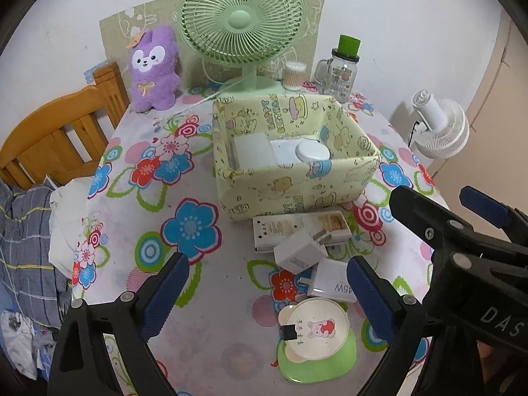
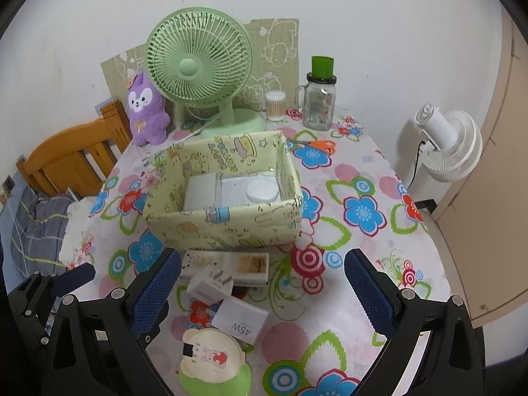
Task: Organize rigid objects
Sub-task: 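Withdraw both open tools from the basket toward the remaining items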
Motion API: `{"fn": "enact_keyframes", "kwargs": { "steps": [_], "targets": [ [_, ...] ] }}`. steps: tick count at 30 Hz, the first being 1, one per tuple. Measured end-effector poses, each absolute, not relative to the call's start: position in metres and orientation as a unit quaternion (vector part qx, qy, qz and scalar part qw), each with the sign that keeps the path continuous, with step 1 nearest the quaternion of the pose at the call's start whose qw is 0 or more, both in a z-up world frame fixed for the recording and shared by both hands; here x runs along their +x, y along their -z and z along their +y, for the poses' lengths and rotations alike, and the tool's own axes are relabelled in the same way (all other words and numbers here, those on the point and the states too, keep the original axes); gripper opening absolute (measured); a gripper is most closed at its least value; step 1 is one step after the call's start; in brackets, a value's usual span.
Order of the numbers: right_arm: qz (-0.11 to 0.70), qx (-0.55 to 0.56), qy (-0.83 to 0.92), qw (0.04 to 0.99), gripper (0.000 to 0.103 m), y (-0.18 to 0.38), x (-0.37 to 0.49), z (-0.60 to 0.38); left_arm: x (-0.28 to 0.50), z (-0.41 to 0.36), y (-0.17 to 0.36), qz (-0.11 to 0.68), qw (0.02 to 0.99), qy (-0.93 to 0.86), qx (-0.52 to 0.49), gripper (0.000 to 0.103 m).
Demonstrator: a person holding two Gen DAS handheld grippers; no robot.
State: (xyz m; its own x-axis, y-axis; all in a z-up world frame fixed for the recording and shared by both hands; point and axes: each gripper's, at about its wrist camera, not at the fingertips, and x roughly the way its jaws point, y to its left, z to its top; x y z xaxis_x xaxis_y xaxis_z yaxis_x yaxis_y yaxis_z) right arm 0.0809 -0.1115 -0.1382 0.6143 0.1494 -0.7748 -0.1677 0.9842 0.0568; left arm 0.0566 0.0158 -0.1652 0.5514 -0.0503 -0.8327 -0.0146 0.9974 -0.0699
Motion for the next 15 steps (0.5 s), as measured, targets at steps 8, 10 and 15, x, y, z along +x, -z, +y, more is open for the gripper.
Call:
{"fn": "enact_keyframes", "kwargs": {
  "steps": [8,10,15],
  "targets": [
    [0.439,-0.017,-0.093,0.893,0.100,0.156,0.074,-0.113,0.051,0.011,0.180,0.476,0.879,0.023,-0.033,0.098],
    [0.439,-0.020,-0.093,0.893,0.100,0.161,0.072,-0.113,0.049,0.011,0.184,0.479,0.877,0.027,-0.037,0.098],
    [0.451,-0.015,-0.092,0.888,0.100,0.174,0.068,-0.115,0.046,0.009,0.195,0.486,0.872,0.028,-0.042,0.098]
  ]
}}
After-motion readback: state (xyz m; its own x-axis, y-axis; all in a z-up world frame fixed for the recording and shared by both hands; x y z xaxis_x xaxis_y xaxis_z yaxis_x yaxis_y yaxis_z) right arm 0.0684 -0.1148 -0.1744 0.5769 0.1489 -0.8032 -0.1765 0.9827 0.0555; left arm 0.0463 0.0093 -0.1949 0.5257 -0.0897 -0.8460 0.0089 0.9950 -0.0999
